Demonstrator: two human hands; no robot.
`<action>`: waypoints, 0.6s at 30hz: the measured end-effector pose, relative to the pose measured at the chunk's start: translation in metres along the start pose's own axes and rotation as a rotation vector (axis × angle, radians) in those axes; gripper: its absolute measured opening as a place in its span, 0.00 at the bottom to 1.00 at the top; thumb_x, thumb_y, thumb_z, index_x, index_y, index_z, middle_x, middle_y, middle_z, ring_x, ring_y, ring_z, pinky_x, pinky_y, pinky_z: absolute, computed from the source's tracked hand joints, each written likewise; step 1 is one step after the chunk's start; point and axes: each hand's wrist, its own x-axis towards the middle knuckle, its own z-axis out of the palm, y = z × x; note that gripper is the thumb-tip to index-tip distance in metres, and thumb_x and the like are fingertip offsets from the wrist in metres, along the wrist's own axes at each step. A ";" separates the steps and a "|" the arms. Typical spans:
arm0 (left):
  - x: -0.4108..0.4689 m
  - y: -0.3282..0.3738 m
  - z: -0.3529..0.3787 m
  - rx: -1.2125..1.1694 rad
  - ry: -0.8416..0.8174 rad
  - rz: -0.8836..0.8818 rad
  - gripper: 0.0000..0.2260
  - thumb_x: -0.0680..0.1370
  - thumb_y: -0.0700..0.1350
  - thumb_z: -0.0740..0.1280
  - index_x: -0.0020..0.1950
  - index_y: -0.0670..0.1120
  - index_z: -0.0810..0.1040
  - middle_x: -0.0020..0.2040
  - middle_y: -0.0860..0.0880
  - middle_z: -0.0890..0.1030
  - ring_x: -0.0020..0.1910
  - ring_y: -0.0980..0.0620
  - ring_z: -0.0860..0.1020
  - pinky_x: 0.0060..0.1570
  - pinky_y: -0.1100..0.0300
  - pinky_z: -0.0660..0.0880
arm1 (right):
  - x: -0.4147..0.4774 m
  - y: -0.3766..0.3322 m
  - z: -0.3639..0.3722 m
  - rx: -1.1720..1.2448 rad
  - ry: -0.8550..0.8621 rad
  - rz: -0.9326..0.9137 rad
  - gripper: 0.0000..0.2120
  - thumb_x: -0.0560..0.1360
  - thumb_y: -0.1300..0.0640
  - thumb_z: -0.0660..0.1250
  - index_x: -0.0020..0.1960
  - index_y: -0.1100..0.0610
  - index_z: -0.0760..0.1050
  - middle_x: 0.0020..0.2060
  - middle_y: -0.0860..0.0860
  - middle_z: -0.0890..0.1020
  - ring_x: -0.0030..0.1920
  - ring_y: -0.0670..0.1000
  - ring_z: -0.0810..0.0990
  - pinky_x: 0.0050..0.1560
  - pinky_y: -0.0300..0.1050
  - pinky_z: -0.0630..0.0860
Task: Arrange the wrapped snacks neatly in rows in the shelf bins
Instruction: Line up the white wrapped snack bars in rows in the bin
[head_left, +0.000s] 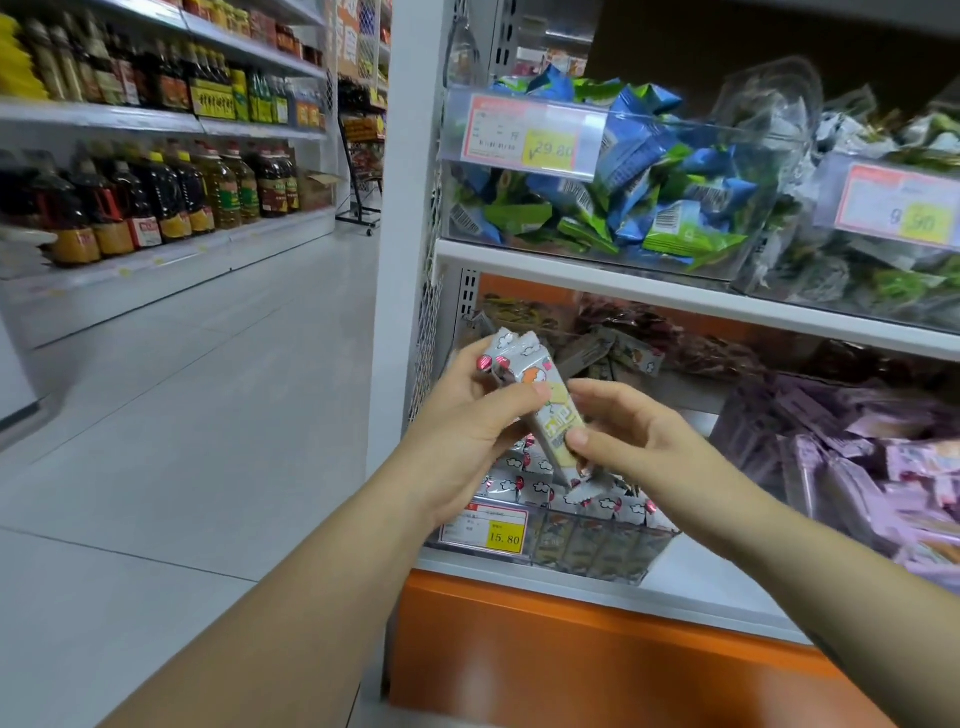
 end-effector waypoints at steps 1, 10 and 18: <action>0.001 -0.001 0.002 0.000 -0.024 -0.005 0.22 0.74 0.32 0.66 0.65 0.49 0.70 0.48 0.46 0.81 0.45 0.51 0.81 0.53 0.54 0.77 | -0.001 0.000 -0.005 -0.010 -0.051 0.013 0.27 0.66 0.49 0.69 0.64 0.50 0.72 0.56 0.47 0.81 0.47 0.43 0.82 0.43 0.33 0.75; 0.010 0.005 0.008 0.567 -0.241 -0.003 0.28 0.65 0.44 0.73 0.63 0.52 0.70 0.54 0.52 0.80 0.51 0.58 0.81 0.47 0.66 0.77 | -0.009 0.016 -0.034 -0.061 0.083 -0.155 0.23 0.59 0.50 0.73 0.54 0.47 0.76 0.50 0.46 0.82 0.47 0.44 0.81 0.45 0.36 0.78; 0.024 0.009 0.027 0.903 -0.156 0.188 0.24 0.70 0.41 0.75 0.61 0.54 0.69 0.49 0.58 0.79 0.37 0.63 0.80 0.39 0.67 0.76 | -0.003 0.043 -0.055 -0.112 0.257 -0.255 0.23 0.65 0.45 0.73 0.59 0.42 0.73 0.56 0.41 0.80 0.58 0.40 0.77 0.60 0.40 0.73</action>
